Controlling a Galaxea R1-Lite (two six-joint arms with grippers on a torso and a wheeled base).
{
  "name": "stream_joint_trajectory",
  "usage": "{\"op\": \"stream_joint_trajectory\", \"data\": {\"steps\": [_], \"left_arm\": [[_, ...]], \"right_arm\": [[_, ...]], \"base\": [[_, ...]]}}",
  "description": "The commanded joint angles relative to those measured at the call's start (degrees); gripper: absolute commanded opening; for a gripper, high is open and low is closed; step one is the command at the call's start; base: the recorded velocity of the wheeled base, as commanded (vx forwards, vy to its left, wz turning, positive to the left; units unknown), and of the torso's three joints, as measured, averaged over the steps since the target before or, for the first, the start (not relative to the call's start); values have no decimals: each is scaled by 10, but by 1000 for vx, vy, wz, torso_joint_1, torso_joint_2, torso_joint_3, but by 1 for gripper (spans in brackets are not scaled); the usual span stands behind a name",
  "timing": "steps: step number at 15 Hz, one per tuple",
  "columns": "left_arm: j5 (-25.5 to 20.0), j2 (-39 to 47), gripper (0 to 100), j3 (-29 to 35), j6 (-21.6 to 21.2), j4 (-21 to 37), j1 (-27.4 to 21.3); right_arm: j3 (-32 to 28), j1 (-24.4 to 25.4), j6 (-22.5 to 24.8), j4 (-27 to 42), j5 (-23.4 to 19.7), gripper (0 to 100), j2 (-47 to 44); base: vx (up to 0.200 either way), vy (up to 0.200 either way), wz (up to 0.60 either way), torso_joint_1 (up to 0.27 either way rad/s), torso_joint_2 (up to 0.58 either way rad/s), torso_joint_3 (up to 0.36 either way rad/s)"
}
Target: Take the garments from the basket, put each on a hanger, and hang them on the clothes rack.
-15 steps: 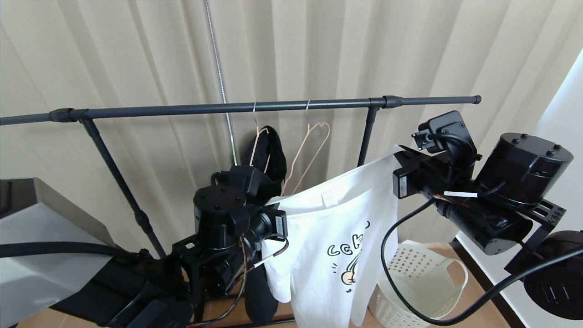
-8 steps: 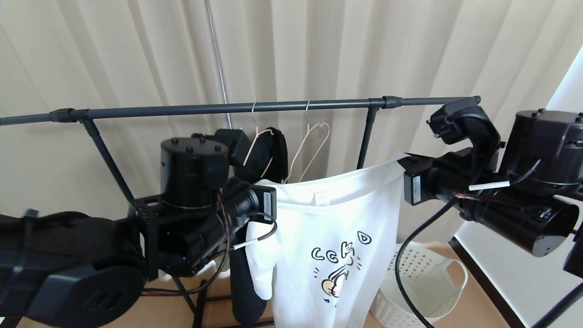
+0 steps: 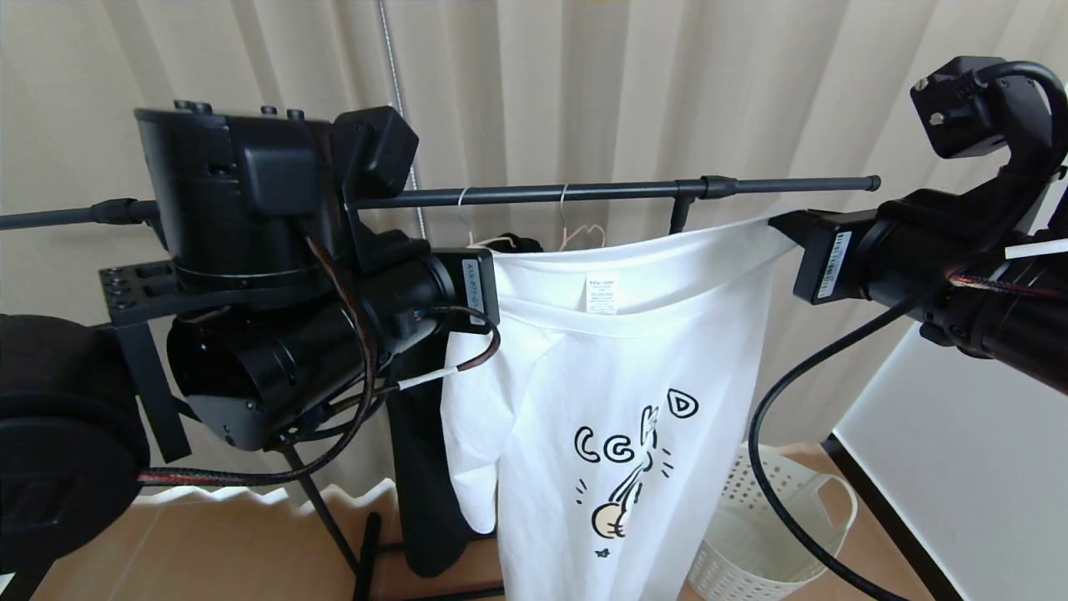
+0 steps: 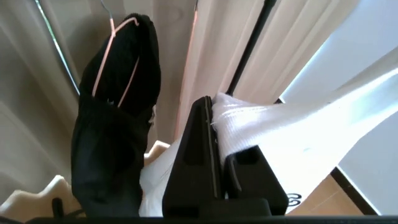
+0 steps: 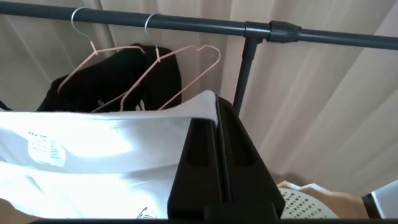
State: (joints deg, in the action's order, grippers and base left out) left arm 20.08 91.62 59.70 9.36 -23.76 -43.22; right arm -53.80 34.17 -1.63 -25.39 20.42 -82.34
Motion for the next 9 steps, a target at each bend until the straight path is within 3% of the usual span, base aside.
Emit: {"op": "stream_joint_trajectory", "data": {"steps": [1,3,6,9], "left_arm": [[-1,2,0,25,0,10,1],[-7,20,0,89,-1,52,1],[-29,70,0,179,-9,91,5],[-88,109,0,249,-15,106,14]], "right_arm": [[1,0,1,3,1,0,6],[-1,18,3,60,1,0,29],[-20,84,8,221,3,0,65],[-23,176,-9,255,3,0,60]], "base": [[0,0,0,0,0,0],[0,0,0,0,0,0],[0,0,0,0,0,0],[0,0,0,0,0,0]]}}
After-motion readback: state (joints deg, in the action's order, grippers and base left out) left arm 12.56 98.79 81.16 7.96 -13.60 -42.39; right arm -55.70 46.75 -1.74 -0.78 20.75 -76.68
